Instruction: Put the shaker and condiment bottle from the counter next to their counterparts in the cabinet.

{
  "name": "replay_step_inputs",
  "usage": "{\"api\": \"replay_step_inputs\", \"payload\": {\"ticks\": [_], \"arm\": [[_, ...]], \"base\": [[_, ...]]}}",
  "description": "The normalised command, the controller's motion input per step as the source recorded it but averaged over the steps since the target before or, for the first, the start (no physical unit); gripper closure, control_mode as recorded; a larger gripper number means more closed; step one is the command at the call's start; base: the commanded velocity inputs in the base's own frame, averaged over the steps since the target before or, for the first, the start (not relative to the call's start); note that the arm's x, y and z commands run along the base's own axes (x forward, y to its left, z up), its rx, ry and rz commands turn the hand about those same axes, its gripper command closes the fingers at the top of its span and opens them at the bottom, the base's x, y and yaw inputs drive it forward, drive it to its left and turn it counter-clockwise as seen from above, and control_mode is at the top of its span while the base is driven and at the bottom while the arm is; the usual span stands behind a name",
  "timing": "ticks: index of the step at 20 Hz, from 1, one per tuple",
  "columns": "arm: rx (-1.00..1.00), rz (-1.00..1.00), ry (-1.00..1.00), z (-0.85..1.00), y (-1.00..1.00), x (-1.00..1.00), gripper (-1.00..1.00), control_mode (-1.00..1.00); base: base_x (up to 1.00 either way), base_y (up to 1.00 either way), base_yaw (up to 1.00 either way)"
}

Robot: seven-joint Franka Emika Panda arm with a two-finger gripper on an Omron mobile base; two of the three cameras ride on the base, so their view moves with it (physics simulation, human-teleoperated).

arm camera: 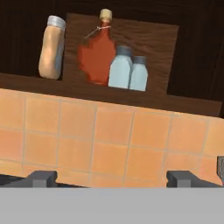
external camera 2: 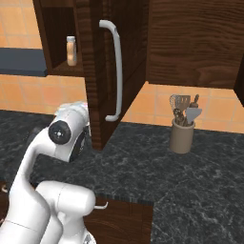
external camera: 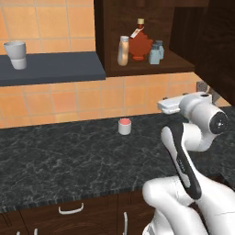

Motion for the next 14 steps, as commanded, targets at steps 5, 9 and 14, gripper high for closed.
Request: {"api": "replay_step_inputs", "payload": {"ticks": [5, 9, 14], "arm": [[-0.03, 0.0, 0.0, -1.0, 0.11, -0.88, -1.0, -1.0], [-0.01, 0.0, 0.07, -0.77, 0.09, -0.36, -1.0, -1.0], [0.0, 0.0, 0.0, 0.0, 0.0, 0.0, -1.0, -1.0]], "base": [[0.0, 0.0, 0.0], [0.0, 0.0, 0.0], [0.0, 0.0, 0.0]]}}
